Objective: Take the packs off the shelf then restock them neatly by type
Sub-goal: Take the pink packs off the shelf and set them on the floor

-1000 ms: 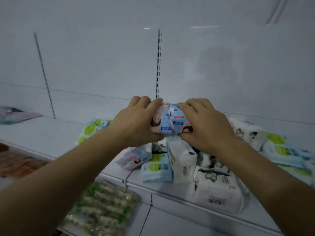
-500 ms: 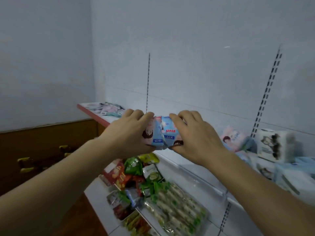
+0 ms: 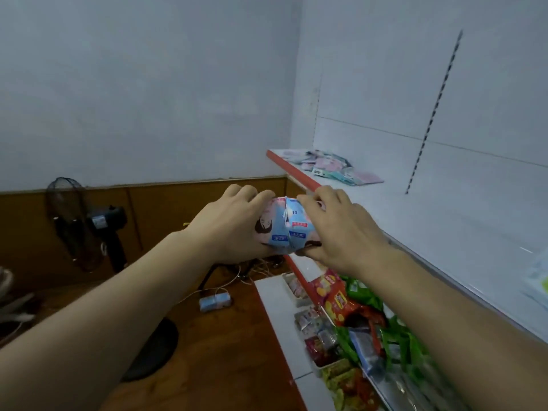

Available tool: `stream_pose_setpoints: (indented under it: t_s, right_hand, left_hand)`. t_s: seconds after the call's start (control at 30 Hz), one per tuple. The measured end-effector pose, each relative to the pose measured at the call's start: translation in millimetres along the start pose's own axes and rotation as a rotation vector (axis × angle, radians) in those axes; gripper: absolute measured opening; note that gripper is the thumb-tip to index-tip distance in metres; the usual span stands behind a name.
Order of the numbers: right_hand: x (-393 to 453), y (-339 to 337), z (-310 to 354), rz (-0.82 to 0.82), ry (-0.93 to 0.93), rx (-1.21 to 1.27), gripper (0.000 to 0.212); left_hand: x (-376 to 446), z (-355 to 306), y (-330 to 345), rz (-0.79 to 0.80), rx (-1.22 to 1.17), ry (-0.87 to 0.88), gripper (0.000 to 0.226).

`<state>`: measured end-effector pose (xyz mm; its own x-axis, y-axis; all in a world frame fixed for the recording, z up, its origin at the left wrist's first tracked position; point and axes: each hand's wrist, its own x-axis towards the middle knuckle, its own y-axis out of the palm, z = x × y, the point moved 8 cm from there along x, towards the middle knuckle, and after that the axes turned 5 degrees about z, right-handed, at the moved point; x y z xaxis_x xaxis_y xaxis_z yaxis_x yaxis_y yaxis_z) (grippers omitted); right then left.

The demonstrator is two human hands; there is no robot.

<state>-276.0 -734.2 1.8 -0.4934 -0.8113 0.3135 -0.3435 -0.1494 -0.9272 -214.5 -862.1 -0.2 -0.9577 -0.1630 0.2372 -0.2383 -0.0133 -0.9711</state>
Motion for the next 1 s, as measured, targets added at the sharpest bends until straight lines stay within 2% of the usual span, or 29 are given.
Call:
stream_pose_setpoints:
  t_s: [0.4, 0.63, 1.0]
  right_hand:
    - [203.5, 155.9, -1.8, 0.128, -0.232, 0.18, 0.088]
    - [319.9, 232.7, 30.3, 0.216, -0.35, 0.23, 0.088]
    - [510.0, 380.4, 73.1, 0.37, -0.338, 0.228, 0.092]
  left_hand:
    - [133.5, 147.9, 107.5, 0.161, 0.01, -0.232, 0.099]
    - [182.5, 254.2, 162.4, 0.202, -0.046, -0.324, 0.1]
    - [299.8, 438.9, 292.4, 0.318, -0.156, -0.344, 0.103]
